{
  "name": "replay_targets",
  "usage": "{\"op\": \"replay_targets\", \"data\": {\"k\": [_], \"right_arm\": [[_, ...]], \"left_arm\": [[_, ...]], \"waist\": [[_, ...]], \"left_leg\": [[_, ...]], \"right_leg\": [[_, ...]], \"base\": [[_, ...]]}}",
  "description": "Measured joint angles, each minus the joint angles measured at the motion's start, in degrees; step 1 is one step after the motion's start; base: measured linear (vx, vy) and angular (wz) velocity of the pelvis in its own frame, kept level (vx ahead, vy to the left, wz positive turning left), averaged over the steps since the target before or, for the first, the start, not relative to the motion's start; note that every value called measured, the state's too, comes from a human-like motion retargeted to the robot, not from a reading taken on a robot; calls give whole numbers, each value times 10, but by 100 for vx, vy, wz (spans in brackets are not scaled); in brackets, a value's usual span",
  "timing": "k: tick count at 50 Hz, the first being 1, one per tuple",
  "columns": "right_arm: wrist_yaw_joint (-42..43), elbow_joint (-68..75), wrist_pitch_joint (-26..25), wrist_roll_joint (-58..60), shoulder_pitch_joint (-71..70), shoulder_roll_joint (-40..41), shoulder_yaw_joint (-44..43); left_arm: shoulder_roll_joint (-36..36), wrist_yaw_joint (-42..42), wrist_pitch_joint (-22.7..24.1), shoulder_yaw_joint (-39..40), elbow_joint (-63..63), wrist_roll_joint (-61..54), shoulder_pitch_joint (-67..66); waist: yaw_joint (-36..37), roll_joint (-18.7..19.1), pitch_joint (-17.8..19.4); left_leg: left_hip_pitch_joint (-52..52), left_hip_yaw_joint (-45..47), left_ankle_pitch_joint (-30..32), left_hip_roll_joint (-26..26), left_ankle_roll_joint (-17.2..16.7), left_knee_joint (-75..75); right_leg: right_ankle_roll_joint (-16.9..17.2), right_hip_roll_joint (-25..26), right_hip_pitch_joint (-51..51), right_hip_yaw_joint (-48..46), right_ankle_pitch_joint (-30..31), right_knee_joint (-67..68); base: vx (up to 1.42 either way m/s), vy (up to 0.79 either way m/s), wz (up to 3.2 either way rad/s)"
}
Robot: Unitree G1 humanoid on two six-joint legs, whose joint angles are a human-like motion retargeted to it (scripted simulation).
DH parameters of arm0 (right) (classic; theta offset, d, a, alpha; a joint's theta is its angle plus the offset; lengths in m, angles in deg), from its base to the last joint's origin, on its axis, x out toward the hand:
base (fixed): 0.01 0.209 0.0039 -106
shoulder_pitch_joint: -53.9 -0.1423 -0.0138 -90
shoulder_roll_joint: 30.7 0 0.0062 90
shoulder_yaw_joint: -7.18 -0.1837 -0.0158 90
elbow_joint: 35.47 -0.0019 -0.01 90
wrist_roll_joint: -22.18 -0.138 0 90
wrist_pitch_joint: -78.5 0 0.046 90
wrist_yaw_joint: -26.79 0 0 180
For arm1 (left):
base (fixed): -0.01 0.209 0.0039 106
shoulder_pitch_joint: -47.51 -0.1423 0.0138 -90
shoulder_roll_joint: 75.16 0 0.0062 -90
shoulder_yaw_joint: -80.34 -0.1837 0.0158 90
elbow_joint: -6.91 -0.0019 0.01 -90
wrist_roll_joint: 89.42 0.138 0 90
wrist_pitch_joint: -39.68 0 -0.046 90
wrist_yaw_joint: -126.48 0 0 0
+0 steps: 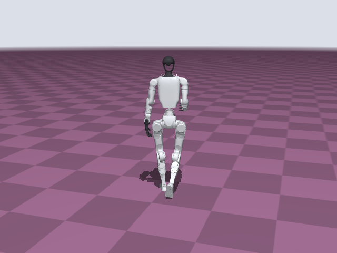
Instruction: Walk run
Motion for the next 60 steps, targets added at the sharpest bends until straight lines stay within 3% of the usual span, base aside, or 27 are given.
{"op": "replay_targets", "data": {"k": [3, 5, 13, 15, 17, 20, 22, 26, 28, 30, 32, 35, 40, 47, 49, 52, 53, 56, 60], "right_arm": [[1, -12, 5, 4, 6, -4, -18], [2, -20, 8, 3, 11, -8, -24], [24, -37, 8, -5, 18, -2, -34], [31, -38, 8, -5, 18, -1, -32], [34, -39, 7, -7, 21, -3, -30], [27, -37, 5, -11, 22, -5, -32], [18, -34, 1, -13, 31, -5, -32], [14, -22, -5, -23, 34, -9, -22], [8, -15, -11, -19, 23, -16, -13], [8, -16, -11, -4, 14, -22, -5], [21, -16, -8, 7, 4, -19, -3], [37, -19, -6, 11, -15, -19, -8], [54, -26, 0, 8, -41, -29, -10], [53, -18, -8, 11, -61, -49, -17], [58, -16, -6, 18, -59, -50, -21], [57, -12, -2, 20, -46, -44, -25], [55, -11, -1, 18, -40, -41, -24], [45, -5, -1, 9, -14, -27, -20], [29, 5, -3, 5, 19, -6, -10]], "left_arm": [[14, -29, 17, -15, 53, -18, 67], [23, -56, 30, -30, 88, -40, 107], [65, -105, 77, -66, 196, -104, 207], [70, -99, 85, -73, 207, -109, 212], [68, -92, 95, -79, 205, -110, 206], [59, -81, 119, -85, 178, -100, 186], [49, -75, 126, -85, 142, -75, 160], [23, -59, 98, -86, 58, 12, 91], [16, -36, 81, -95, 11, 46, 56], [12, -5, 60, -94, -31, 88, 25], [0, 31, 30, -86, -54, 128, -12], [-28, 60, -12, -49, -60, 182, -74], [-58, -17, -25, -19, -61, 178, -151], [-82, -33, -50, 27, -66, 177, -197], [-84, -35, -51, 37, -65, 179, -199], [-87, -41, -48, 55, -56, 180, -197], [-90, -40, -46, 62, -49, 179, -196], [-97, -34, -35, 79, -25, 167, -190], [-84, -28, -21, 81, -14, 116, -164]], "waist": [[-48, 23, 2], [-73, 31, 2], [-129, 13, 21], [-132, 18, 24], [-134, 22, 23], [-152, 28, 15], [-174, 36, 8], [-170, 50, 9], [-167, 35, 9], [-163, 13, 4], [-170, 4, 1], [-137, -14, 3], [-95, -22, 16], [-35, -2, 50], [-22, -6, 51], [-8, -13, 49], [-2, -15, 46], [25, -19, 29], [15, -27, -8]], "left_leg": [[36, -58, -7, -8, -1, -14], [57, -85, -14, -18, 1, -22], [153, -146, -59, -61, -4, -27], [172, -151, -68, -57, -9, -27], [188, -155, -74, -57, -12, -20], [200, -169, -53, -56, -28, 2], [206, -173, -9, -44, -50, 31], [183, -158, 183, -29, -116, 149], [146, -121, 268, -34, -148, 242], [104, -70, 331, -35, -139, 323], [57, -36, 267, -15, -105, 384], [-19, -1, 184, -4, -88, 430], [-117, 25, 78, 2, -71, 335], [-154, 31, 60, -5, -68, 2], [-154, 9, 44, -25, -79, -65], [-144, 3, 47, -29, -58, -79], [-141, 9, 43, -23, -45, -58], [-123, 31, 94, -8, -49, -35], [-107, -5, 81, -12, -19, 0]], "right_leg": [[-24, -26, -59, -19, -93, -18], [-21, -54, -88, -28, -119, -73], [-47, -112, -172, 51, -145, -371], [-31, -115, -187, 27, -139, -428], [-18, -121, -188, -7, -153, -436], [-56, -125, -185, -26, -145, -382], [-62, -131, -165, -65, -88, -376], [-85, -123, -124, -37, -114, -345], [-105, -123, -100, -29, -127, -349], [-121, -125, -76, -19, -142, -358], [-123, -128, -50, -28, -159, -364], [-128, -120, -18, -12, -169, -384], [-141, -83, 26, -1, -197, -401], [-155, -13, 107, 15, -253, -407], [-156, -9, 126, 20, -267, -406], [-150, -2, 154, 23, -274, -392], [-145, -1, 160, 28, -268, -385], [-119, -5, 178, 19, -209, -356], [-68, -28, 154, 11, -9, -254]], "base": [[73, -9, 141], [69, -15, 127], [66, -25, 68], [77, -38, 23], [67, -34, 20], [82, -46, 69], [76, -44, 92], [88, -54, -1], [79, -39, -40], [71, -37, -35], [73, -42, 17], [66, -36, -53], [66, -29, -44], [69, -19, -44], [80, -17, -22], [99, -13, -21], [91, -9, -63], [106, -5, -86], [102, -6, -15]]}}
